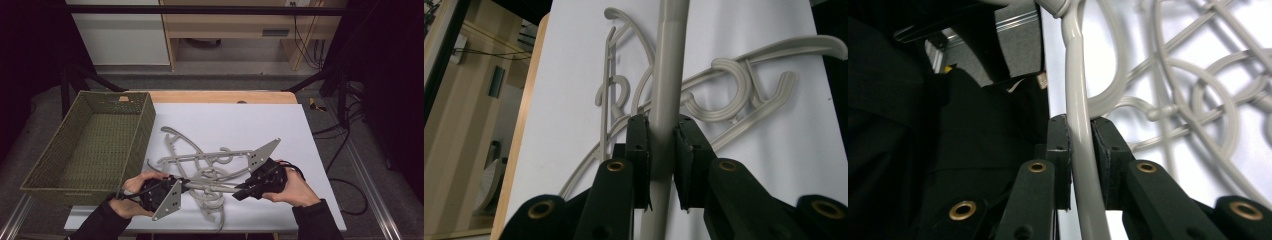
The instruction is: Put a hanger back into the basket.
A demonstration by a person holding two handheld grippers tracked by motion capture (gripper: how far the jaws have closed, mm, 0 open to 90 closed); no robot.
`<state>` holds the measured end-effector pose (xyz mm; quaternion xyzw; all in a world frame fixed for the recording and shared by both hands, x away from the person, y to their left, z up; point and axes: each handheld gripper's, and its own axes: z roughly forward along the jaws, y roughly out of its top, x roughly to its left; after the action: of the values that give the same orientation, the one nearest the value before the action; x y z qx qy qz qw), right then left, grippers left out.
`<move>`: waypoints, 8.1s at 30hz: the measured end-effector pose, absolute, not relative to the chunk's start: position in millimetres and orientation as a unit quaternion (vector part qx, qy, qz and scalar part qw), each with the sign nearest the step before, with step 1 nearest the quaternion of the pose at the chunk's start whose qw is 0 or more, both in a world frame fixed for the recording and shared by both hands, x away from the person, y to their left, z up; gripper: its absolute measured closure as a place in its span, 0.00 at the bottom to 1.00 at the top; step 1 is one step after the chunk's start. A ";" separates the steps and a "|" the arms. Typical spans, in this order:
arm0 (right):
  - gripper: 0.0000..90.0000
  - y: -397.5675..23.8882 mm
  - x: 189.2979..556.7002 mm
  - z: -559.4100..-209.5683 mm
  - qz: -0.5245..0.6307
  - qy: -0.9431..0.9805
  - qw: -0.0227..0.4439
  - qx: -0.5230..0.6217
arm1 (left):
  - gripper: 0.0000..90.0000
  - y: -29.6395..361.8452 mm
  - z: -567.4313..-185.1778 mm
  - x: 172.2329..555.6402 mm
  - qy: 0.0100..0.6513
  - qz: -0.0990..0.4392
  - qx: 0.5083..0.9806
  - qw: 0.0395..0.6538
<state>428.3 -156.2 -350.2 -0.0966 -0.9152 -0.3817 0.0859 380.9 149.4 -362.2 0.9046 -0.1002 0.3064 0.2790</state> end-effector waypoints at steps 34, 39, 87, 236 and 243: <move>0.14 -222.5 404.4 -359.6 -0.540 -0.770 -0.171 -0.293 | 0.89 173.2 -323.1 421.0 0.204 0.237 0.871 0.379; 0.09 -230.0 405.3 -373.6 -0.526 -0.755 -0.196 -0.339 | 0.89 188.0 -304.8 424.8 0.221 0.234 0.860 0.395; 0.09 -232.7 409.6 -387.8 -0.516 -0.750 -0.191 -0.367 | 0.89 401.8 -293.3 474.5 0.370 0.299 0.809 0.345; 0.08 -234.2 406.3 -394.3 -0.516 -0.750 -0.193 -0.368 | 0.79 129.5 -453.8 469.5 0.195 0.094 0.926 0.311; 0.08 -233.9 406.3 -394.3 -0.516 -0.750 -0.193 -0.367 | 0.90 118.0 -449.3 461.3 0.204 0.087 0.926 0.307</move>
<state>406.3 -233.9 -394.3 -0.3670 -0.7498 -0.5156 -0.1927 461.3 118.0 -449.3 0.9256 0.2037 0.0868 0.3071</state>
